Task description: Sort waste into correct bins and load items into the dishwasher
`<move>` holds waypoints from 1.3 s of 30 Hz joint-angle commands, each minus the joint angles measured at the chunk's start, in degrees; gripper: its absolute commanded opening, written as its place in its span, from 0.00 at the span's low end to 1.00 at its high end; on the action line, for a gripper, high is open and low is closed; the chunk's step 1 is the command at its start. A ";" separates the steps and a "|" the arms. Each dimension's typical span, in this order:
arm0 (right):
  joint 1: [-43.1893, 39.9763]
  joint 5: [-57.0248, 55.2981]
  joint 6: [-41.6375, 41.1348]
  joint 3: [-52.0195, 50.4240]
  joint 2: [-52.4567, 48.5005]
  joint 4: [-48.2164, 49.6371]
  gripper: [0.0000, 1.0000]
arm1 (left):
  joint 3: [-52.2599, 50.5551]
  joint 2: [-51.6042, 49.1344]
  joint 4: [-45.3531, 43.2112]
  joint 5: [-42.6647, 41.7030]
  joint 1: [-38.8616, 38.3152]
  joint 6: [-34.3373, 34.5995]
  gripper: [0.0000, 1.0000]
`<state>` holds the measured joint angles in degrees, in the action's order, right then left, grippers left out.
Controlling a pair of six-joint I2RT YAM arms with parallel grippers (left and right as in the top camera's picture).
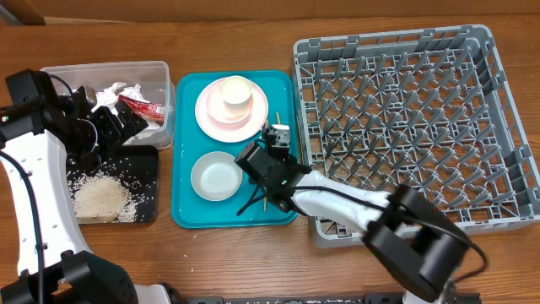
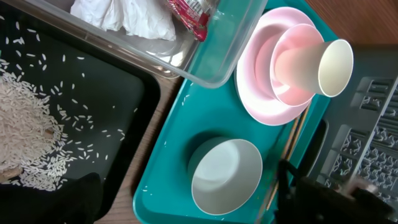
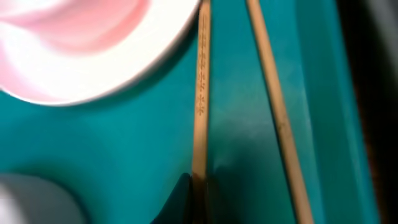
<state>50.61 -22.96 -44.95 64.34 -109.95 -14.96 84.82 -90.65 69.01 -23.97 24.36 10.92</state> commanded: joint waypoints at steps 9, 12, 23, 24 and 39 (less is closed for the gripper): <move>-3.28 -4.02 12.31 2.16 18.80 -5.73 0.04 | 1.16 1.14 -0.13 0.59 -0.44 -0.63 1.00; -6.08 -4.02 16.39 2.16 20.44 -8.37 0.04 | 1.16 1.14 -0.11 0.59 -0.44 -0.63 1.00; -18.34 8.07 32.28 0.57 20.46 -15.61 0.04 | 1.16 1.14 -0.13 0.59 -0.44 -0.63 1.00; -19.43 8.92 33.24 -0.20 20.44 -15.56 0.04 | 1.16 1.14 -0.11 0.59 -0.44 -0.63 1.00; -20.59 9.42 32.94 -0.92 20.20 -15.17 0.30 | 1.16 1.14 -0.13 0.59 -0.44 -0.63 1.00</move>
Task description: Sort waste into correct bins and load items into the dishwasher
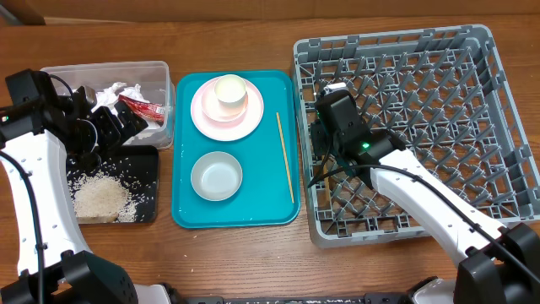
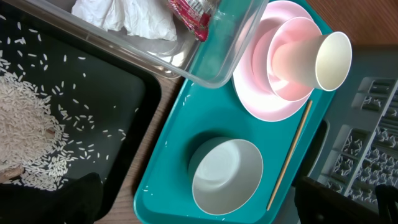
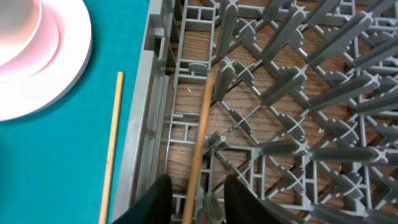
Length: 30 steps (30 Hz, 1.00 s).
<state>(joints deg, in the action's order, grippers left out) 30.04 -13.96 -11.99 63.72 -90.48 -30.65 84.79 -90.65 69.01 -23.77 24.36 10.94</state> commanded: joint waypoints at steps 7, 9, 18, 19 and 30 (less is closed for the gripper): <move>0.57 17.90 -4.85 -0.31 0.68 5.35 0.30 | 1.18 1.14 -0.11 0.39 -0.44 -0.66 1.00; 1.70 20.87 -7.08 -0.31 0.68 7.15 0.30 | 1.18 1.14 -0.13 0.39 -0.44 -0.68 1.00; 10.75 11.76 -7.96 -0.33 -1.57 11.61 0.30 | 1.18 1.14 -0.13 0.39 -0.44 -0.68 1.00; 11.91 10.16 -7.93 -0.33 -2.82 12.11 0.31 | 1.18 1.14 -0.13 0.39 -0.44 -0.66 1.00; 14.36 -1.03 -7.76 -0.33 -16.13 18.78 0.38 | 1.18 1.11 -0.11 0.39 -0.55 -0.68 1.00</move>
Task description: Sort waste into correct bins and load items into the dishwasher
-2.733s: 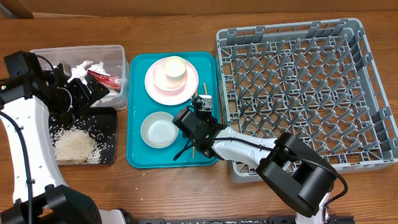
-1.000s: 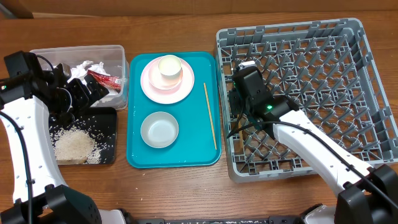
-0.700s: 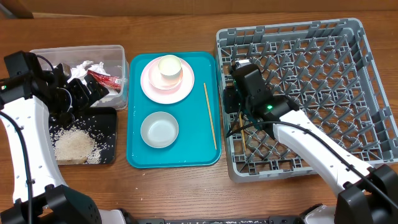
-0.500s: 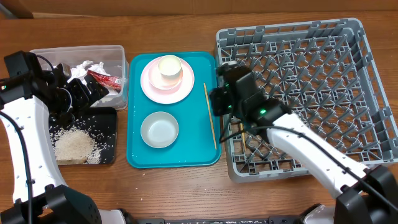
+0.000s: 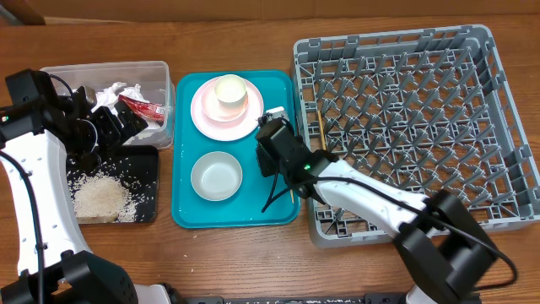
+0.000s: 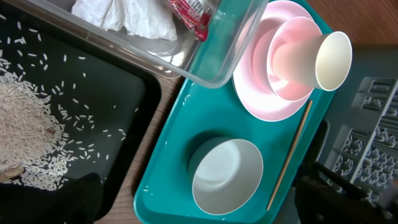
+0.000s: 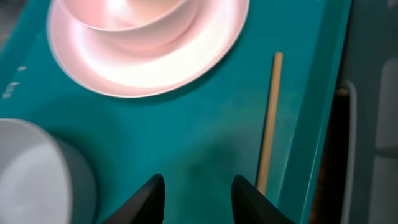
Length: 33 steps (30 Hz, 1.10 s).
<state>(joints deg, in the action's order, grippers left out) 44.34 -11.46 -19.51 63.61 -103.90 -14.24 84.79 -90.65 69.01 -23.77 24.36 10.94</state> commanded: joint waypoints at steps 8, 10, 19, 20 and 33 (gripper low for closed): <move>0.07 -6.58 -0.26 -0.22 -8.41 4.74 0.53 | 1.18 1.09 -0.11 0.39 -0.55 -0.66 1.00; 0.04 -6.99 -0.24 -0.20 -9.18 5.25 0.55 | 1.18 1.09 -0.09 0.39 -0.55 -0.66 1.00; -0.15 -6.78 -3.91 -0.20 -9.18 4.24 0.61 | 1.18 1.09 -0.11 0.39 -0.59 -0.66 1.00; -0.15 -6.27 -4.94 -0.20 -9.18 4.04 0.61 | 1.18 1.09 -0.11 0.39 -0.59 -0.68 1.00; -0.13 -1.14 -4.96 0.48 -6.01 6.01 0.49 | 1.18 1.09 -0.11 0.39 -0.61 -0.66 1.00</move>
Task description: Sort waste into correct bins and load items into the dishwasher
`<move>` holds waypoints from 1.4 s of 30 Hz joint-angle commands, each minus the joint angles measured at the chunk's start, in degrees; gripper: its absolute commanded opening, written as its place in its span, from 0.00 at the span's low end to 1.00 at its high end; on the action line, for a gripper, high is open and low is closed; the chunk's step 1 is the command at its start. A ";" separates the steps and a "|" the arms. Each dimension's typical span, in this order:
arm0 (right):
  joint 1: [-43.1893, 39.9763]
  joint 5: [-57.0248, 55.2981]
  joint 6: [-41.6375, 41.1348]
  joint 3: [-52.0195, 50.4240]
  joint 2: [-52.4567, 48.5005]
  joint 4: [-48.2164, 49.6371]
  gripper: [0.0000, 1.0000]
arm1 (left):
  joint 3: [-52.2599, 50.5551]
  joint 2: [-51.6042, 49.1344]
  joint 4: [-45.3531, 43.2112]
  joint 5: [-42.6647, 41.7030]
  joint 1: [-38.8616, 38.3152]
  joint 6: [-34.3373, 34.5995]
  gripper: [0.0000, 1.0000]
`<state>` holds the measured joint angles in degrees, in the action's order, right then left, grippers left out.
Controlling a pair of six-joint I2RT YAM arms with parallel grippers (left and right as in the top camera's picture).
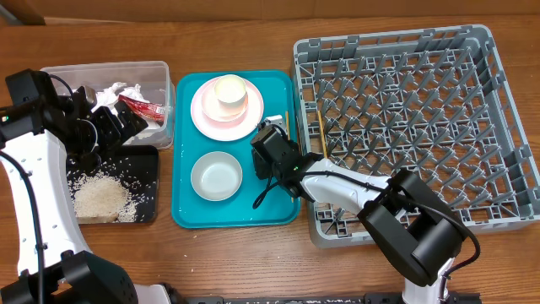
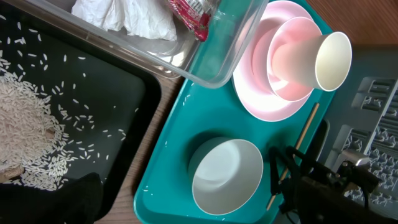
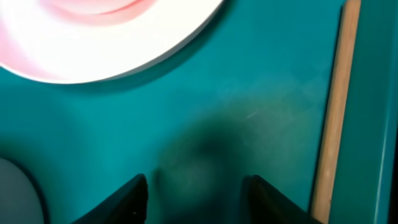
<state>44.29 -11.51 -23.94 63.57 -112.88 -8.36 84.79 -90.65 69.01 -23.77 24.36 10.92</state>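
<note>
My right gripper (image 3: 199, 208) is open, low over the teal tray (image 1: 186, 211), its fingers (image 3: 134, 199) just left of a wooden chopstick (image 3: 336, 112) that lies along the tray's right edge. A second chopstick (image 1: 321, 135) lies in the left part of the grey dish rack (image 1: 422, 127). The tray also holds a pink plate (image 1: 207, 122) with a pink cup (image 1: 232, 91) on it and a white bowl (image 1: 216, 176). My left gripper (image 1: 126, 127) hovers at the clear waste bin (image 1: 59, 80); its jaws are not clear.
The clear bin holds crumpled paper and a red wrapper. A black tray (image 1: 143, 165) with spilled rice sits in front of it. The rack's tines fill the right half of the table.
My right gripper has dropped closer to the tray and now sits just left of the remaining chopstick, still open. The left arm has not moved.
First my right gripper was shut on one of two chopsticks on the tray. Then it had that chopstick between its fingers over the rack's left side. Later the chopstick lay in the rack and the gripper was open above the tray, now low beside the second chopstick.
</note>
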 commanded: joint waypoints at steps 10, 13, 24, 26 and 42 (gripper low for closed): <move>-0.09 -16.22 -4.46 0.57 5.51 -4.50 0.43 | 1.18 1.09 -0.11 0.39 -0.61 -0.63 1.00; -0.22 -17.86 -8.02 0.55 5.49 -6.78 0.43 | 1.18 1.09 -0.11 0.39 -0.61 -0.63 1.00; -0.22 -14.38 -13.84 0.55 3.65 -8.33 0.43 | 1.18 1.09 -0.11 0.39 -0.61 -0.63 1.00; -0.22 -13.70 -13.81 0.55 2.16 -7.80 0.43 | 1.18 1.09 -0.09 0.39 -0.61 -0.63 1.00; -0.22 -8.28 -13.79 0.57 -1.09 -5.42 0.32 | 1.18 1.09 -0.11 0.39 -0.61 -0.63 1.00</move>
<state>44.56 -21.17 -37.43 63.79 -112.88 -13.85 84.79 -90.65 69.01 -23.79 23.99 10.92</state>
